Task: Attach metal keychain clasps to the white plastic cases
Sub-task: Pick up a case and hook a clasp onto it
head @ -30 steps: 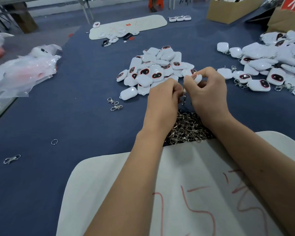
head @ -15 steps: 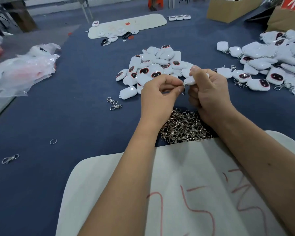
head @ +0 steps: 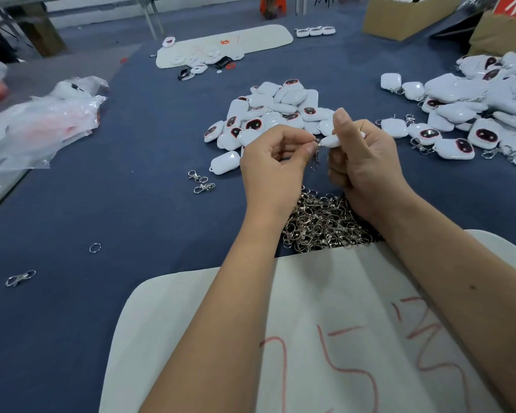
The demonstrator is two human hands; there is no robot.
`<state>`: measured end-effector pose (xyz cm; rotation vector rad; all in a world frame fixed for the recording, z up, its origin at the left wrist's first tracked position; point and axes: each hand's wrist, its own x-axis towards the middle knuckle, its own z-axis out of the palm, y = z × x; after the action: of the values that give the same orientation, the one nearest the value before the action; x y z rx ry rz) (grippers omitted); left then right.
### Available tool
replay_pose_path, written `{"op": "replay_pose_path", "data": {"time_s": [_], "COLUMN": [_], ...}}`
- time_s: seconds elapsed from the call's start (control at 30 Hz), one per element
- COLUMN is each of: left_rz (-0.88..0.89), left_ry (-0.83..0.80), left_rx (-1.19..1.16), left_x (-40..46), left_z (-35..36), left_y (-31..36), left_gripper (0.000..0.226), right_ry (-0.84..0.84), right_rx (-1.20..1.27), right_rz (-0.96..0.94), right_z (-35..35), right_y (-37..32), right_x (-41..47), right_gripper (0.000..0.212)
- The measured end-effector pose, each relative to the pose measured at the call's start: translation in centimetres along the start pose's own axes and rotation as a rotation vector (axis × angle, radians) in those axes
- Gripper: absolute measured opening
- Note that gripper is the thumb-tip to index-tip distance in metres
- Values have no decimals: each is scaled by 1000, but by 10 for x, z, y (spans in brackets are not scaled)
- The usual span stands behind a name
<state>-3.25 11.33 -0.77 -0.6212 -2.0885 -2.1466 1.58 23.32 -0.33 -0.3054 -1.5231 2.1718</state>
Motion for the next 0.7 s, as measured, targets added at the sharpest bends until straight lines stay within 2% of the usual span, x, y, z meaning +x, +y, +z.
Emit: {"op": "replay_pose_path", "data": {"time_s": [0.17,0.3,0.5,0.6,0.7], "left_rz": [67,118,66,44,98], "left_ry": [-19,-46,-50,-74,-106], "left_rx": [128,214,190,221,289], "left_x": [-2,-2,-2,-2,-3], "left_z": [-1,-3,-1,0,-3], "left_y": [0,-2,-5,-8,-7], "left_gripper": [19,18,20,26,26], "right_ry": [7,20,22,10,9], "right_rx": [-3,-19,-18,-108,-146], "right_rz": [-22,-55,-94,-168,-178], "right_z": [0,0,-2,-2,-2], "right_y": [0,2,3,4,4], "right_x": [-2,-2,-1,-2,-3], "right_gripper": [37,37,36,34,33]}}
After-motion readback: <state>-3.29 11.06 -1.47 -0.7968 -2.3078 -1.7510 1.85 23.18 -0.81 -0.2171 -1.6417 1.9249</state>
